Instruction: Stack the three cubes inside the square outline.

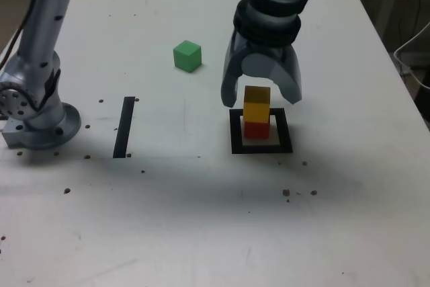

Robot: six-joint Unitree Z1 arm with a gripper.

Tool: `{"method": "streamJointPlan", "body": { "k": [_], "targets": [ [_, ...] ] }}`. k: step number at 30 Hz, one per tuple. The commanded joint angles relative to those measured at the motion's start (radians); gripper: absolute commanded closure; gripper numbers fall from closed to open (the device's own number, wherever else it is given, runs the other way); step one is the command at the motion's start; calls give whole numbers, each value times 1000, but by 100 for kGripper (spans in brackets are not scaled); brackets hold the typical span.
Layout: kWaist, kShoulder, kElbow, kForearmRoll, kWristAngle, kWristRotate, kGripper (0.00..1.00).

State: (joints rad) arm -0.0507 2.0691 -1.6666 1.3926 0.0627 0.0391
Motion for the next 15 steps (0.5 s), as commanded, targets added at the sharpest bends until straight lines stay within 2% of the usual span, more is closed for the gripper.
{"method": "streamJointPlan", "body": {
  "k": [1,8,15],
  "targets": [
    [11,-42,13,4,4,-1,1],
    [109,-174,88,12,20,44,1],
    [276,-223,166,12,50,155,1]
  ]
}}
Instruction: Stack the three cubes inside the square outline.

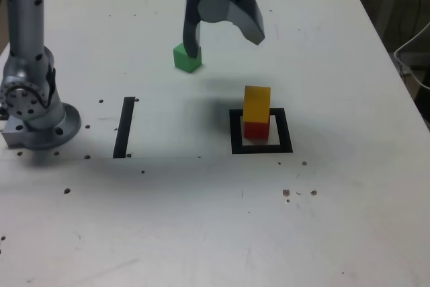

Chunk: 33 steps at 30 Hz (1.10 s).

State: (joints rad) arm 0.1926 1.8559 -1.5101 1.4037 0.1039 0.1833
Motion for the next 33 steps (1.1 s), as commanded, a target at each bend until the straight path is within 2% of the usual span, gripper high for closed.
{"method": "streamJointPlan", "body": {
  "k": [1,11,15,20,26,33],
  "targets": [
    [57,-11,17,1,17,25,1],
    [271,-5,55,-12,119,160,1],
    [324,-6,66,-33,123,235,1],
    [365,-8,100,-81,120,407,1],
    [370,-8,148,-155,153,604,1],
    [375,19,192,-236,184,665,1]
  ]
}}
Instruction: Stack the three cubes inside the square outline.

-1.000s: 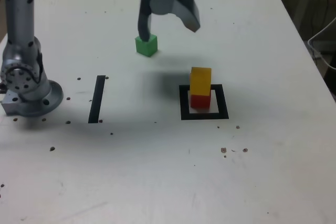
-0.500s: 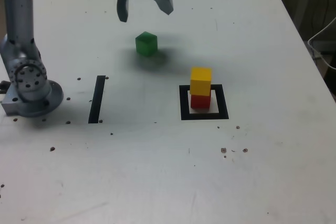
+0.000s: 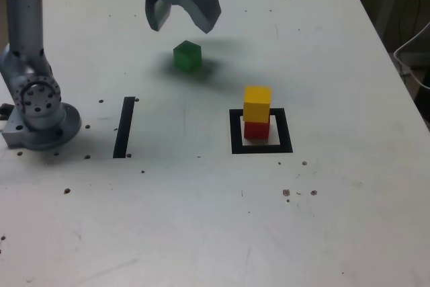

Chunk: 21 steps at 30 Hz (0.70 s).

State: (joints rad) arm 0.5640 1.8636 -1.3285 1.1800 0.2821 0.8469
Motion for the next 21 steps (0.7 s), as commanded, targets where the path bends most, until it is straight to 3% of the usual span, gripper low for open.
{"method": "streamJointPlan", "body": {
  "k": [1,12,21],
  "targets": [
    [4,16,16,-21,9,1,1],
    [2,53,75,-74,10,1,1],
    [-15,102,117,-140,0,21,8]
  ]
}}
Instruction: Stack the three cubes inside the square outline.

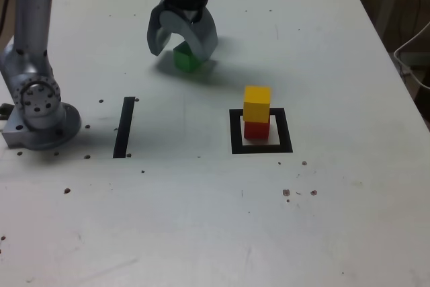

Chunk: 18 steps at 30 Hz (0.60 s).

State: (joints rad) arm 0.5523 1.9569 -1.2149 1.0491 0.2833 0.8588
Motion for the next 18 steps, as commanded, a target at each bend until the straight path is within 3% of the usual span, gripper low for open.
{"method": "streamJointPlan", "body": {
  "k": [1,6,9,13,18],
  "targets": [
    [-3,9,3,-10,-1,14,9],
    [-3,7,1,-3,-5,23,21],
    [-3,7,1,-3,-13,23,35],
    [-3,12,-2,-6,-23,23,61],
    [-3,30,-12,8,-47,23,73]
  ]
}}
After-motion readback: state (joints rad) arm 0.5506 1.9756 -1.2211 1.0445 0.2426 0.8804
